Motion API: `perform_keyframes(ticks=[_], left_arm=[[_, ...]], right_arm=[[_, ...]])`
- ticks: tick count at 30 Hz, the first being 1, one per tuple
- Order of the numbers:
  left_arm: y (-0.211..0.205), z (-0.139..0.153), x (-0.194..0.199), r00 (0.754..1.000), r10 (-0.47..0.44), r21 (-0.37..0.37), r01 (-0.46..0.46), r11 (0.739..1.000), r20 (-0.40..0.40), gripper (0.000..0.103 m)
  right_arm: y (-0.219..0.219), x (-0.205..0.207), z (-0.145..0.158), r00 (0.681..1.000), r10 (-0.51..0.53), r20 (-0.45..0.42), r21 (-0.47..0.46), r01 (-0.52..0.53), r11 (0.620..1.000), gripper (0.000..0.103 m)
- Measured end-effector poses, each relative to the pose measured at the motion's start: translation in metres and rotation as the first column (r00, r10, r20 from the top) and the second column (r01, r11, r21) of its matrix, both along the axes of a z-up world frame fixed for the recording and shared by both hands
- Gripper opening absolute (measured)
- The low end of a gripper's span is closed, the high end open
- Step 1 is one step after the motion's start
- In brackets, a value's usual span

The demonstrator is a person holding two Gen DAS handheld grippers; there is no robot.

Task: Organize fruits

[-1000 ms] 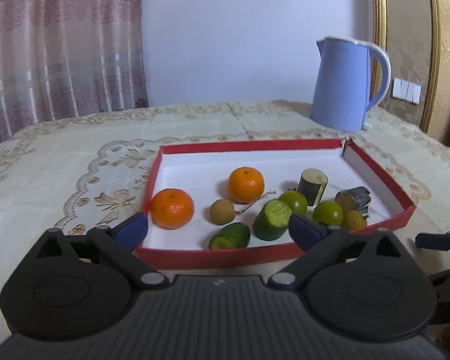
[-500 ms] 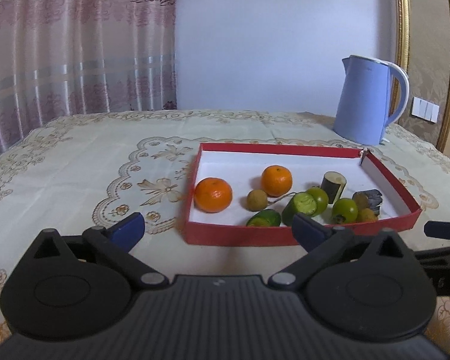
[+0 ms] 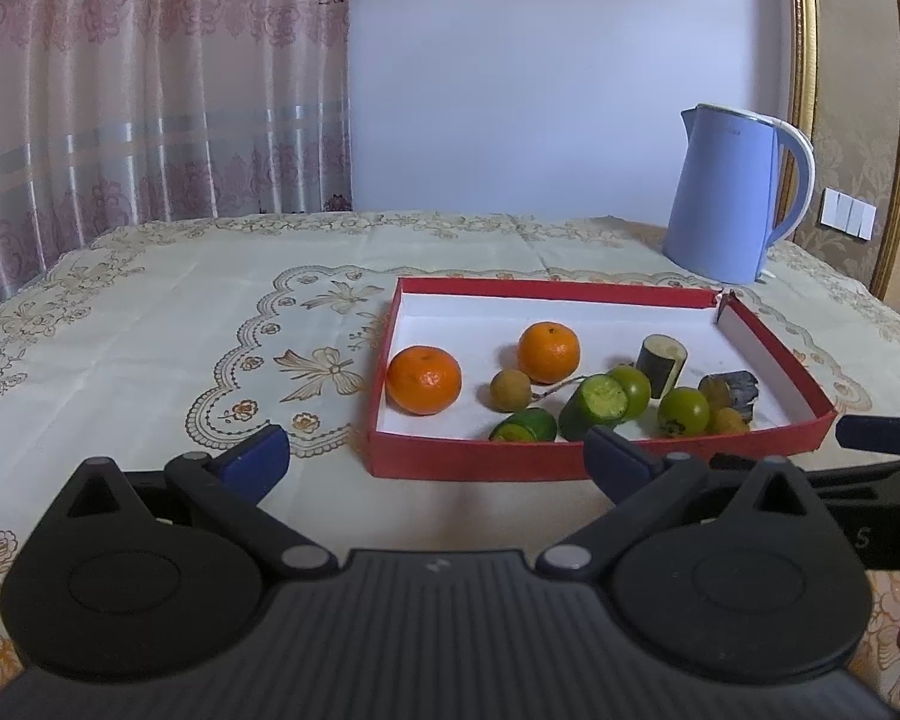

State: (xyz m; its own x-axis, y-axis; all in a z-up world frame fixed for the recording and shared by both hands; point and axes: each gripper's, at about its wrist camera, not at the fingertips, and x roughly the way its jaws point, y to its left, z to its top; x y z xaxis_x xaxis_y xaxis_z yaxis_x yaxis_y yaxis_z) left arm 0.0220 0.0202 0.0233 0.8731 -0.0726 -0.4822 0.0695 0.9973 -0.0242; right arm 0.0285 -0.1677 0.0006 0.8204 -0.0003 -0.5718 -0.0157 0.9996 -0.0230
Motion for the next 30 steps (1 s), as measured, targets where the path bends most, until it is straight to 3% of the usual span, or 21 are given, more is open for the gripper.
perform_keyframes(ticks=[8,30], left_arm=[[-0.0003,-0.0018,0.0038,1.000,-0.004,-0.003,0.004,1.000,-0.031,0.103],[-0.0027,0.0022,-0.0018,1.000,-0.018,0.012,0.018,1.000,0.016,0.103]], right_arm=[[-0.0028,-0.0008,0.0007,1.000,-0.019,0.005,0.000,0.019,1.000,0.101],[-0.0026,-0.0012,0.0004,0.999,-0.041,0.019,-0.042,0.042,0.998,0.101]])
